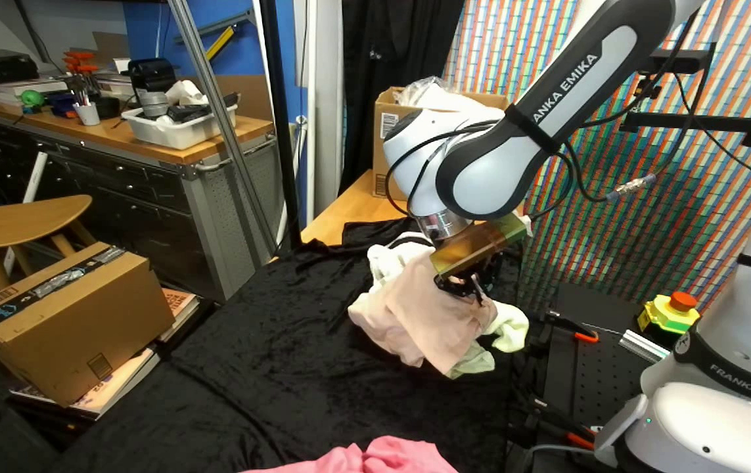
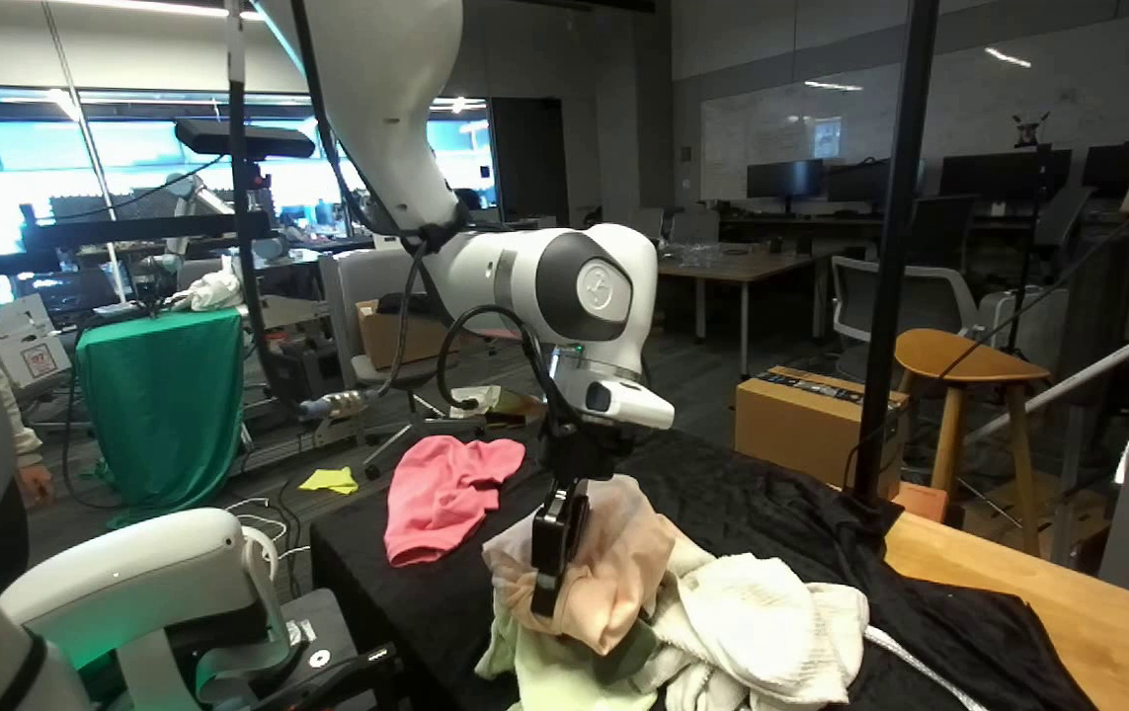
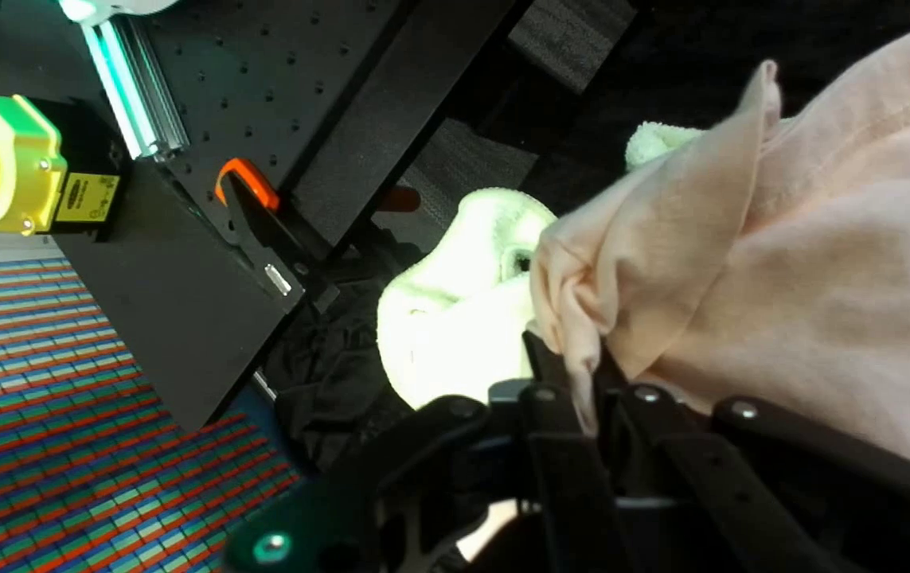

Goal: Pile up the things on the table

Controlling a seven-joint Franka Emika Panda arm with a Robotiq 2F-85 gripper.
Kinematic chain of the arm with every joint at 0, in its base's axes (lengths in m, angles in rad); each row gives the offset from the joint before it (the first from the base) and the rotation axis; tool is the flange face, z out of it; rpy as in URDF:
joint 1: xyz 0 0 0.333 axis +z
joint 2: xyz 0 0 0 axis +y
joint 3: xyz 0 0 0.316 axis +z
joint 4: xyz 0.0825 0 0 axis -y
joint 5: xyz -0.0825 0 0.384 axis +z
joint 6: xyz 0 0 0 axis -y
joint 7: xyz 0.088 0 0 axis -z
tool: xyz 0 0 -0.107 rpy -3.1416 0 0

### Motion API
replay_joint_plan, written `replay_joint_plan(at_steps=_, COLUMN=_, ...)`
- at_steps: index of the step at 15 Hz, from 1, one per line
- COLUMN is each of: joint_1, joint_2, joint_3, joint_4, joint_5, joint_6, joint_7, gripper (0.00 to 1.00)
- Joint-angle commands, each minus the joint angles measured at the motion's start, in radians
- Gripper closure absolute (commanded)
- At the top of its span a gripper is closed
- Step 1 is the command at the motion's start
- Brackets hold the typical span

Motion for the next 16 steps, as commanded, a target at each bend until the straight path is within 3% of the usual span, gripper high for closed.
replay_joint_plan(at_steps=1, joint_1=0.009, joint_2=0.011, joint_3=-0.015, joint_4=0.039, joint_5=0.027, joint_6=-0.034, joint_7=0.016, gripper=0.64)
replay_joint_plan(at_steps=2, joint_1=0.009, joint_2=0.004, joint_3=-0.016, joint_4=0.042, joint_5=0.03, joint_6=-0.033, joint_7=0.018, gripper=0.61)
replay_joint_plan(at_steps=10, joint_1=0.024, joint_2=-0.097, joint_3=-0.005, joint_4=0.078, joint_5=-0.034, joint_6=-0.08, joint_7=0.065, gripper=0.01)
replay_joint_plan(at_steps=16, joint_1=0.07, joint_2=-0.167, joint_3=0.071, joint_4=0.099, joint_5=-0.063, joint_6=-0.051, joint_7=-0.015, gripper=0.0)
